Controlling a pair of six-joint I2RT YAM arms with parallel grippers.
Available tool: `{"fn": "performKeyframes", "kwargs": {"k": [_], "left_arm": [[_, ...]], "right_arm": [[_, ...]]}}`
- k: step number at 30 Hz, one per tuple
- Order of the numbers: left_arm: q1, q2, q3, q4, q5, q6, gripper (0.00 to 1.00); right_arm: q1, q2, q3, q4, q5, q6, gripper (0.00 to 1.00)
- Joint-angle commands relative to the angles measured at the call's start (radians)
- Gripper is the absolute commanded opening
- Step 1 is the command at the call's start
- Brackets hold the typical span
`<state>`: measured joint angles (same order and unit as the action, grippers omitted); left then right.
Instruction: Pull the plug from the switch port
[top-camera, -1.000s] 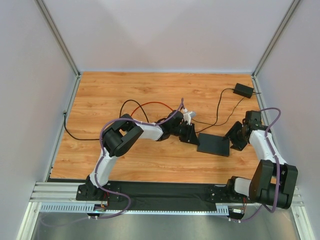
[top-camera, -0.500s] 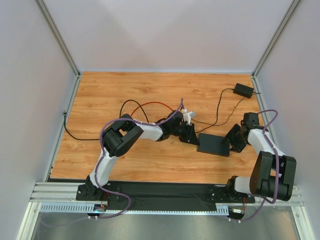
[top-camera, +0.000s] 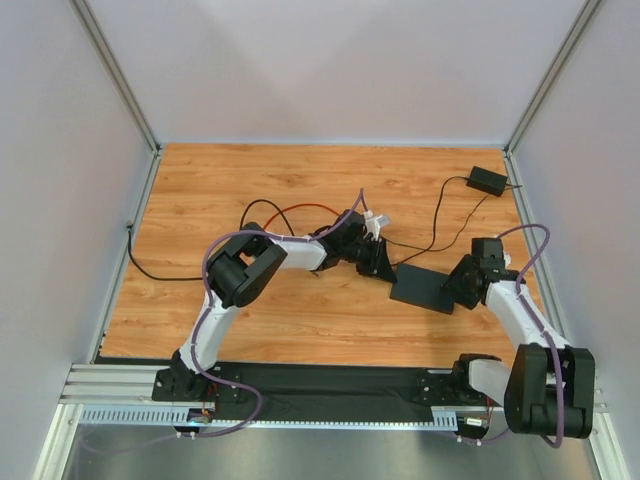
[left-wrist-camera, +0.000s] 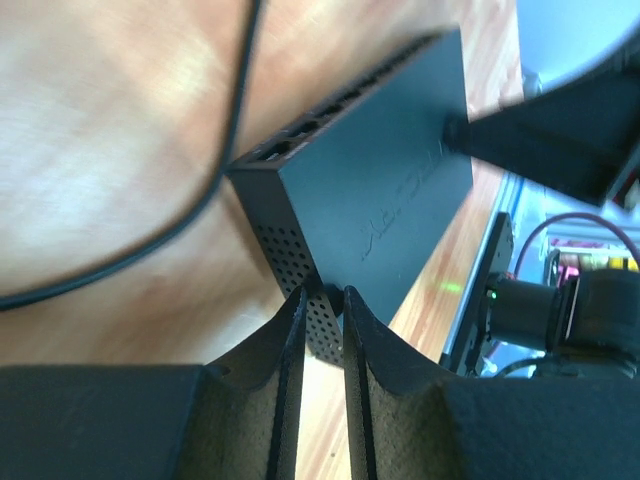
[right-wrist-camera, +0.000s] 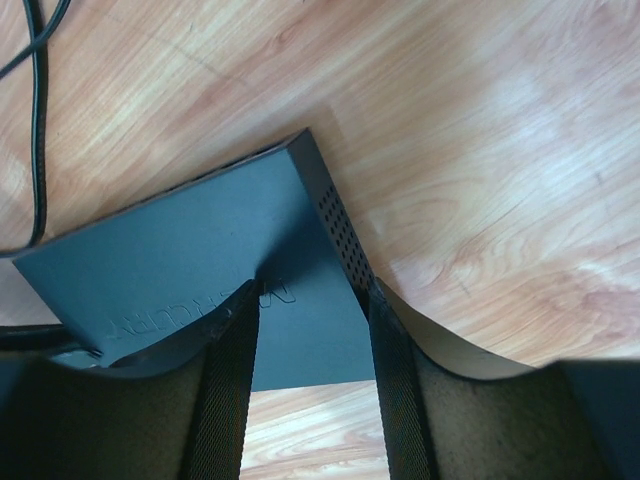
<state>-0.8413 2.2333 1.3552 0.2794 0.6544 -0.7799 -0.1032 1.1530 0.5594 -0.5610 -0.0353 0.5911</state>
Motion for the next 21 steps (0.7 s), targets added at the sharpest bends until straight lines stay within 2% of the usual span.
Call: {"fn": "performKeyframes", "kwargs": {"k": [1, 4, 8, 9, 10, 12, 14, 16, 17, 18, 21], "left_arm": [[-0.032, 0.045, 0.048, -0.006, -0.021, 0.039, 0.25], [-0.013, 0.048, 0.099, -0.072, -0.024, 0.096, 0.23], [0.005, 0.042, 0.202, -0.242, -0.061, 0.198, 0.24], [0.01, 0.022, 0.219, -0.274, -0.099, 0.253, 0.25], [0.01, -0.047, 0.214, -0.328, -0.236, 0.283, 0.28], [0.008, -0.145, 0.122, -0.361, -0.358, 0.333, 0.36], [0.008, -0.297, 0.043, -0.336, -0.465, 0.349, 0.4], [0.007, -0.422, -0.068, -0.315, -0.499, 0.343, 0.43], [0.002, -0.451, -0.118, -0.321, -0.499, 0.337, 0.43], [-0.002, -0.475, -0.137, -0.331, -0.501, 0.326, 0.43], [-0.022, -0.537, -0.229, -0.336, -0.461, 0.26, 0.43]], "right_arm": [[0.187, -0.027, -0.075, -0.037, -0.154, 0.174, 0.37], [0.318, -0.076, -0.095, -0.05, -0.135, 0.275, 0.37], [0.526, -0.144, -0.108, -0.056, -0.144, 0.404, 0.37], [0.557, -0.163, -0.104, -0.066, -0.144, 0.429, 0.39], [0.582, -0.171, -0.084, -0.077, -0.143, 0.427, 0.4], [0.596, -0.197, -0.049, -0.144, -0.134, 0.367, 0.46], [0.593, -0.217, 0.035, -0.222, -0.022, 0.305, 0.49], [0.589, -0.24, 0.123, -0.316, 0.094, 0.204, 0.54], [0.583, -0.245, 0.144, -0.332, 0.118, 0.172, 0.61], [0.574, -0.249, 0.166, -0.353, 0.138, 0.141, 0.64], [0.516, -0.204, 0.214, -0.33, 0.091, 0.024, 0.72]]}}
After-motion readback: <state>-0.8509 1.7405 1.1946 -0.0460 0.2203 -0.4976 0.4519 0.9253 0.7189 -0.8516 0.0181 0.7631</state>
